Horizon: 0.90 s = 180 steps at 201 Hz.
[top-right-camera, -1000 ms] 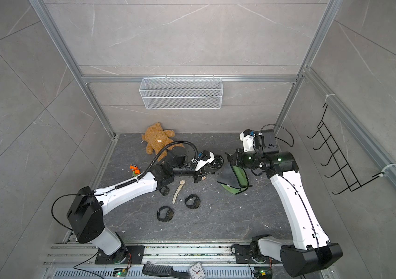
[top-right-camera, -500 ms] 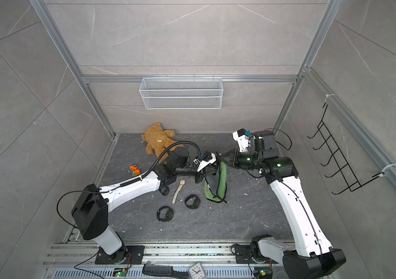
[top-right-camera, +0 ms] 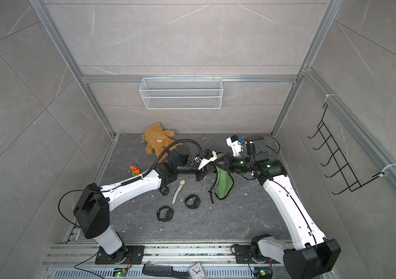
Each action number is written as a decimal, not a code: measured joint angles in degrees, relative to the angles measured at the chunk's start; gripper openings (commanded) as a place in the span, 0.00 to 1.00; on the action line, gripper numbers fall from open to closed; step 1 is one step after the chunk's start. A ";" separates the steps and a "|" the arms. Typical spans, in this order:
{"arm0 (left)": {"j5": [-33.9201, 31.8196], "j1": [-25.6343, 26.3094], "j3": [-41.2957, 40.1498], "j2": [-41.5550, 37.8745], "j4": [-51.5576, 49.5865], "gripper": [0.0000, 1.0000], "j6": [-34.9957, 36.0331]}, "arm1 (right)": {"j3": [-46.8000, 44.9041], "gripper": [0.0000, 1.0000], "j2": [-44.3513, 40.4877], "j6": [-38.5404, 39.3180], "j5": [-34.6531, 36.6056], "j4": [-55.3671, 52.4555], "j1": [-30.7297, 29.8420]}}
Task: Wipe the watch dial
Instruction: Wipe the dirt from the watch dial.
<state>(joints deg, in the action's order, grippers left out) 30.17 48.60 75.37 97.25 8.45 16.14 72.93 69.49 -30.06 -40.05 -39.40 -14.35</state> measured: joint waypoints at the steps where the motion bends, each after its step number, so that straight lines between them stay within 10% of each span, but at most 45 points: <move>1: 0.00 0.00 0.02 0.00 0.00 0.00 0.00 | -0.09 0.00 0.00 0.02 0.00 0.02 0.00; 180: -1.36 -0.44 -3.87 -0.92 0.13 0.00 -0.04 | 1.88 0.00 4.13 6.29 7.78 -7.13 3.34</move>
<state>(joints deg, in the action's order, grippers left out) 28.82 48.16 71.50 96.33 8.58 16.10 74.81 73.63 -23.77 -32.27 -46.52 -11.00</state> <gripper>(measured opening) 0.074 0.046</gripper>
